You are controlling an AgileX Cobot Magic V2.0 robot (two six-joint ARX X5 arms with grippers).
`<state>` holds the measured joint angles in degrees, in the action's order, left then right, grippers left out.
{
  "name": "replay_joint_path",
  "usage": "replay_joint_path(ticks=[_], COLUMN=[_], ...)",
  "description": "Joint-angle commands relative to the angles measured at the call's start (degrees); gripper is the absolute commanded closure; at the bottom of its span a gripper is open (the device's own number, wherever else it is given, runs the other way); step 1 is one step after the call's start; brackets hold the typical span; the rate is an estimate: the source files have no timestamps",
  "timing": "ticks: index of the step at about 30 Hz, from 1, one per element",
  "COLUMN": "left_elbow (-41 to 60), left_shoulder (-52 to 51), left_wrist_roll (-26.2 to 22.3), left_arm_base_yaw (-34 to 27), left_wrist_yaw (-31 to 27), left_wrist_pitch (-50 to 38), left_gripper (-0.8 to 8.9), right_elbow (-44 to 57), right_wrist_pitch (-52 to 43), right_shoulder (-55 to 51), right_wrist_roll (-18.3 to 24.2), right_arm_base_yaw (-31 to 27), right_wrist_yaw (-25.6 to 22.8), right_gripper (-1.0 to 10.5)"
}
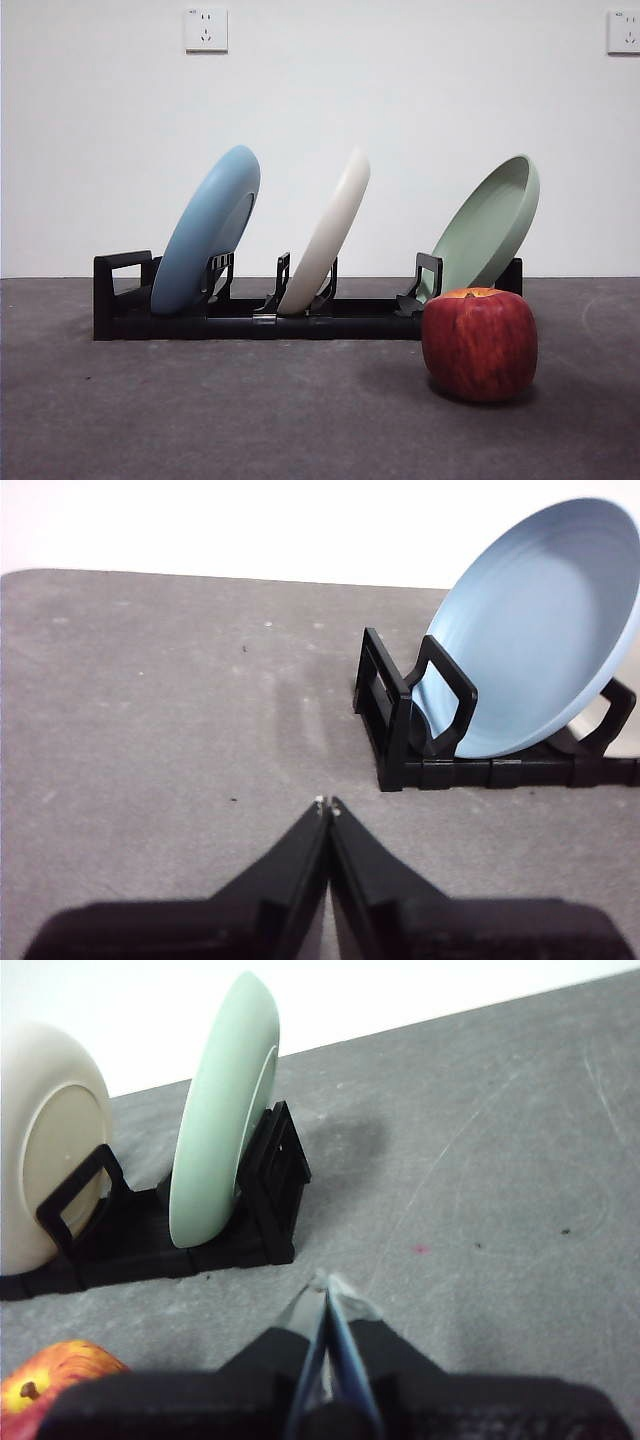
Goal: Take the blue plate from the plate rack,put the plate on the table,take the apple from the table,put the apple in the plate
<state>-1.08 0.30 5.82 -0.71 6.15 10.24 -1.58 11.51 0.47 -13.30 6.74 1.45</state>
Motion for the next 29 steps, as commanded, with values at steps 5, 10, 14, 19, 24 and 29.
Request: replay_joint_path(ticks=[5, 10, 14, 19, 24, 29], left_elbow=[-5.9, -12.7, -18.99, -28.22, -36.94, -44.17], left_shoulder=[2.56, 9.46, 16.76, 27.87, 38.07, 46.56], left_wrist_roll=[8.96, 9.46, 9.38, 8.28, 4.94, 2.47], left_arm_base_yaw=[-0.13, -0.13, -0.13, -0.13, 0.0, 0.02], left_wrist_yaw=[1.18, 2.62, 3.89, 10.45, 17.59, 22.67], left_wrist_pitch=[1.27, 1.66, 2.38, 3.56, 7.02, 11.78], left_gripper=[8.21, 8.21, 8.21, 8.21, 8.2, 8.18], right_elbow=[-6.21, -14.45, -22.18, -32.46, -42.64, -49.22], right_wrist_pitch=[1.51, 3.08, 5.38, 9.88, 17.59, 21.73], right_shoulder=[5.03, 12.76, 19.82, 29.57, 39.71, 47.84], right_wrist_roll=[-4.92, -5.73, -5.62, -1.03, 2.62, 4.46], right_arm_base_yaw=[0.07, 0.07, 0.07, 0.07, 0.07, 0.07], right_wrist_yaw=[0.09, 0.09, 0.13, 3.17, 8.44, 14.34], right_gripper=[9.6, 9.6, 9.6, 9.6, 9.6, 9.4])
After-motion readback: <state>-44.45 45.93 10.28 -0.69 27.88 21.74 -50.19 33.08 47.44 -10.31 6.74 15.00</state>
